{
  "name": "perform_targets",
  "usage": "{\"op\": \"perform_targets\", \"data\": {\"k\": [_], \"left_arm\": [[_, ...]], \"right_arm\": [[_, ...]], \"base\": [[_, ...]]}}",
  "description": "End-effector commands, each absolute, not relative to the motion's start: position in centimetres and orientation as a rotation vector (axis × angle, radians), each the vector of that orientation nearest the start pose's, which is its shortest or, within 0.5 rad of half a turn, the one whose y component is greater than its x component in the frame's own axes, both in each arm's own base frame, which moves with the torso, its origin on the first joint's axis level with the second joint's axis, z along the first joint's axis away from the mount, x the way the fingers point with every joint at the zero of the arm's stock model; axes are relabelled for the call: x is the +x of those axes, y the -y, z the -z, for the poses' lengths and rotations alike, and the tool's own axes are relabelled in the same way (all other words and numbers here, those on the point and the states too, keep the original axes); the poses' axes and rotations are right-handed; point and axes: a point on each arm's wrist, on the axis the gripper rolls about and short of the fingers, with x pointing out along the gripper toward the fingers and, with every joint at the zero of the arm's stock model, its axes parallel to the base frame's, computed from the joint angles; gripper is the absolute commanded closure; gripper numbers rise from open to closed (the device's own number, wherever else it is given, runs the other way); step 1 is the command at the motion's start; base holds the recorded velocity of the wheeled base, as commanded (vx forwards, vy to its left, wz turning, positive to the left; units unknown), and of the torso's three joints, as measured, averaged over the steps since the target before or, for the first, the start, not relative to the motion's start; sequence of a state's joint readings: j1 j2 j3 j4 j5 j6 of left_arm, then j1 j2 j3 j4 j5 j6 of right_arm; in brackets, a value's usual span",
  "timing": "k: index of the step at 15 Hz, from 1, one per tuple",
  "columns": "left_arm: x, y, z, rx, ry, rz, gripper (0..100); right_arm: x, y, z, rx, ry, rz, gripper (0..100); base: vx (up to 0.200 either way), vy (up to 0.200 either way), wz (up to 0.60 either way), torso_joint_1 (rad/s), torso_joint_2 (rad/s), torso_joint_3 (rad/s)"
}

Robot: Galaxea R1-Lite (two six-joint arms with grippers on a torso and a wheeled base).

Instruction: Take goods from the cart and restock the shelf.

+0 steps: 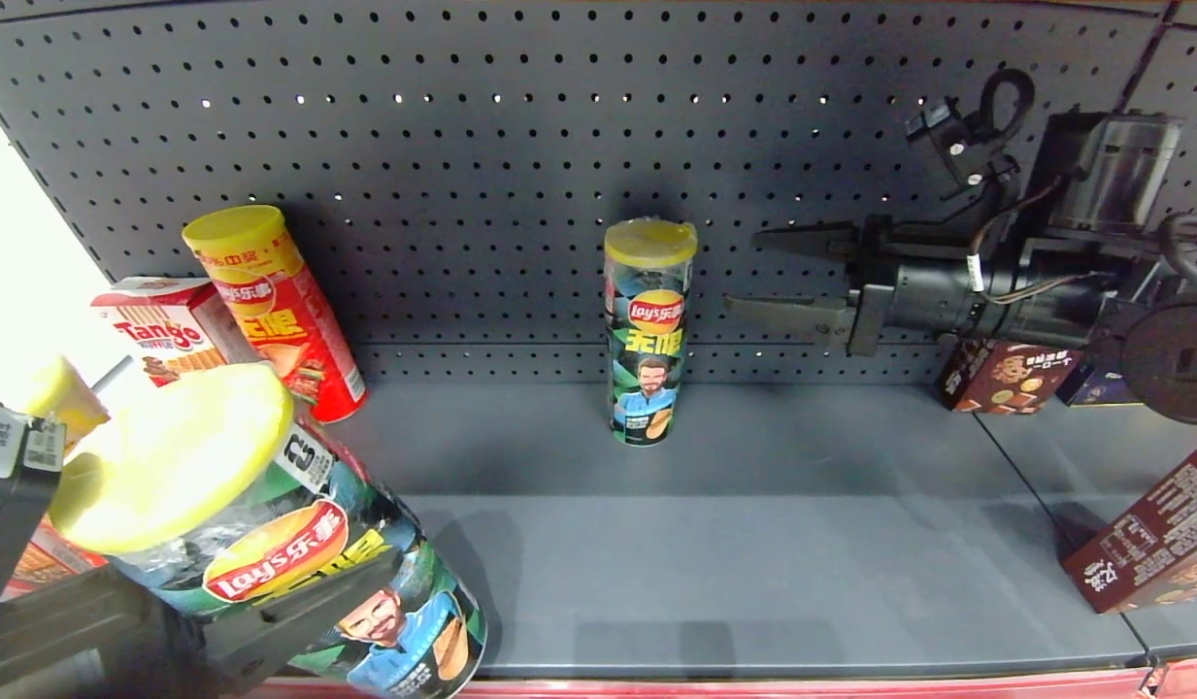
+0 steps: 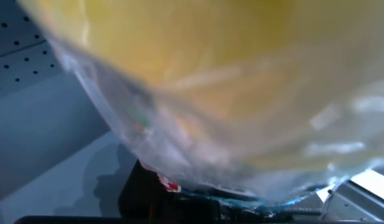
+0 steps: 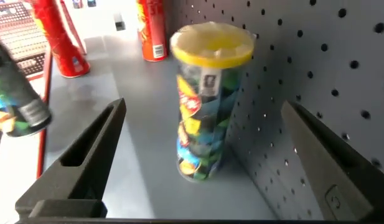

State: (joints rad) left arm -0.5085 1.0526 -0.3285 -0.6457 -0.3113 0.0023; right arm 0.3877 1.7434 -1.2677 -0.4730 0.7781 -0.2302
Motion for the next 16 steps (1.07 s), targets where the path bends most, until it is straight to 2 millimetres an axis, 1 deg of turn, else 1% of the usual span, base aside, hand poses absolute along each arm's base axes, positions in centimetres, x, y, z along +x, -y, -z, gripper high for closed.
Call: {"op": "perform_targets", "data": {"k": [1, 4, 7, 12, 13, 16], "left_arm": [[11.3, 7.1, -19.4, 0.005, -0.077, 0.82, 100], [11.3, 7.1, -19.4, -0.006, -0.081, 0.818, 100], [11.4, 7.1, -19.4, -0.007, -0.085, 0.82, 100], [11.5, 7.1, -19.4, -0.007, -0.089, 0.813, 100], [11.5, 7.1, -19.4, -0.007, -0.089, 0.813, 100], [11.5, 7.1, -19.4, -0.02, -0.092, 0.81, 100]], "right_arm": [[32.9, -15.6, -26.8, -0.196, 0.101, -1.178, 0], [34.4, -16.7, -25.5, -0.191, 0.08, -1.194, 0], [35.5, -17.4, -24.2, -0.187, 0.071, -1.216, 0], [36.4, -18.3, -22.8, -0.184, 0.061, -1.241, 0], [36.5, -18.9, -22.2, -0.181, 0.05, -1.259, 0], [36.8, -19.9, -21.3, -0.178, 0.042, -1.278, 0]], "base": [[0.0, 0.0, 0.0, 0.0, 0.0, 0.0], [0.0, 0.0, 0.0, 0.0, 0.0, 0.0], [0.0, 0.0, 0.0, 0.0, 0.0, 0.0], [0.0, 0.0, 0.0, 0.0, 0.0, 0.0], [0.0, 0.0, 0.0, 0.0, 0.0, 0.0], [0.0, 0.0, 0.0, 0.0, 0.0, 0.0]]}}
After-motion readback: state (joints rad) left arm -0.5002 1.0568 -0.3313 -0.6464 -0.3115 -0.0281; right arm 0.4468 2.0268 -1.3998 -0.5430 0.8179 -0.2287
